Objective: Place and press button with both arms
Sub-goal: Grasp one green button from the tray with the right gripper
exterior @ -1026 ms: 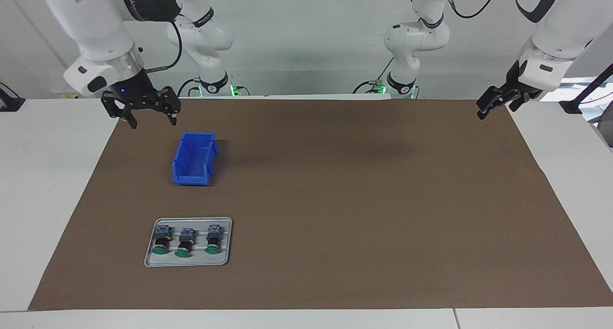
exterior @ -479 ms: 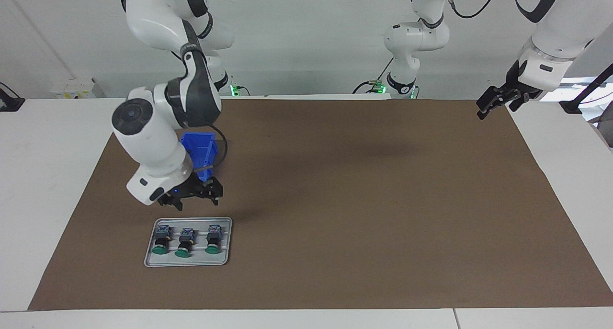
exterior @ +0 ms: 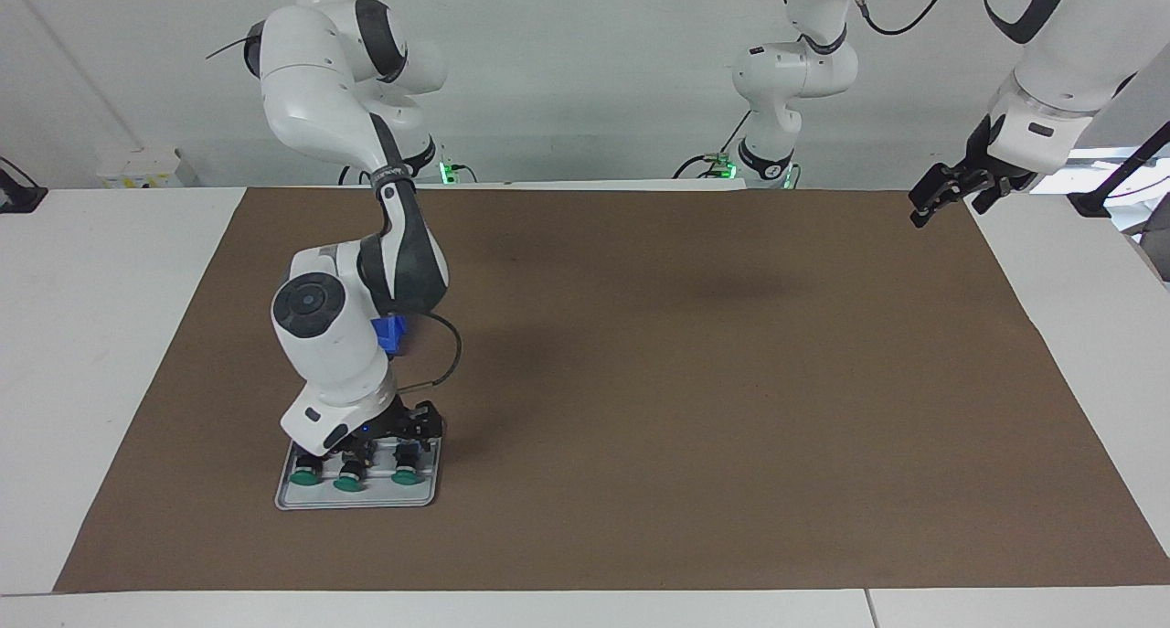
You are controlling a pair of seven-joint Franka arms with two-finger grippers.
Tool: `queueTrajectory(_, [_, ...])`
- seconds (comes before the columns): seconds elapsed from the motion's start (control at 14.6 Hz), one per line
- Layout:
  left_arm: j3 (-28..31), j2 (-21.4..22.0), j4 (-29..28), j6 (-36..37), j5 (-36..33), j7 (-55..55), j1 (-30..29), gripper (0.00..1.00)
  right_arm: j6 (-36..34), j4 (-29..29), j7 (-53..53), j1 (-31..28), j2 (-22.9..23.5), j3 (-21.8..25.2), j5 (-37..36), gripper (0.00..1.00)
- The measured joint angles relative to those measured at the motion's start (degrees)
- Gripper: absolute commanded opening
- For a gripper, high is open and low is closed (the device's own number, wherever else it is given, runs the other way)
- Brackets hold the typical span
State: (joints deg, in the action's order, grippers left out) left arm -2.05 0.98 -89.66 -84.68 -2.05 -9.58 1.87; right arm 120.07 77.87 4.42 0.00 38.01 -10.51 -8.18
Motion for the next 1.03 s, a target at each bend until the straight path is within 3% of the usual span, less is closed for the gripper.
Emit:
queueTrajectory(0.48, [0.1, 0.0, 0.0, 0.0, 0.0, 0.2, 0.0, 1.00, 6.5, 5.7, 0.0, 0.0, 0.0, 0.0, 0.1, 0.84])
queueTrajectory(0.75, [0.2, 0.0, 0.0, -0.2, 0.0, 0.2, 0.0, 1.00, 8.1, 7.7, 0.0, -0.3, 0.0, 0.0, 0.1, 0.70])
queueTrajectory(0.82, [0.2, 0.0, 0.0, -0.4, 0.0, 0.2, -0.1, 1.00, 8.1, 8.0, 0.0, -0.4, 0.0, 0.0, 0.1, 0.62])
queueTrajectory(0.96, [0.2, 0.0, 0.0, -0.7, 0.0, 0.2, 0.0, 1.00, 8.1, 8.6, 0.0, -0.6, 0.0, 0.0, 0.1, 0.19])
queueTrajectory(1.03, [0.2, 0.0, -0.1, -0.8, 0.0, 0.2, 0.0, 1.00, 8.0, 8.6, 0.0, -0.7, -0.1, 0.0, 0.0, 0.06])
